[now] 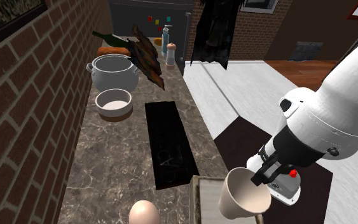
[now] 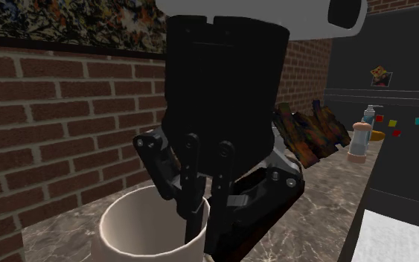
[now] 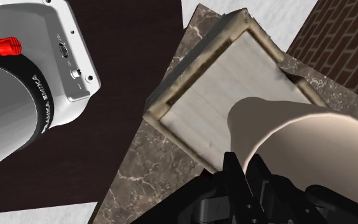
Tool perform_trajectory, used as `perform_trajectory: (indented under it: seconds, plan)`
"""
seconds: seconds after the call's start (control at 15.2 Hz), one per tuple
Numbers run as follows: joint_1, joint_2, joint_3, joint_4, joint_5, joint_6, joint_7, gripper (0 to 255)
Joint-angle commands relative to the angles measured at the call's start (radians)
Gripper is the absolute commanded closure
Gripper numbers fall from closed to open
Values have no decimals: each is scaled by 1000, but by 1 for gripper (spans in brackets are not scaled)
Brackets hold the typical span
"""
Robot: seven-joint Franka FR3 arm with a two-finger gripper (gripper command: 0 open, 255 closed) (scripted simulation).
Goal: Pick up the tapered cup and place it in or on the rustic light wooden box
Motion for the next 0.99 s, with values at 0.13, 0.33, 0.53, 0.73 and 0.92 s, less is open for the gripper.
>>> perform_trajectory:
  seconds: [0.13, 0.33, 0.53, 0.73, 0.92]
  plan:
    - [12, -1, 22, -28, 22, 24, -1, 255]
    - [12, -1, 22, -27, 22, 24, -1, 255]
    - [12, -1, 22, -27, 22, 24, -1, 255]
    - [12, -1, 22, -27, 22, 24, -1, 0]
    - [12, -1, 22, -27, 22, 24, -1, 0]
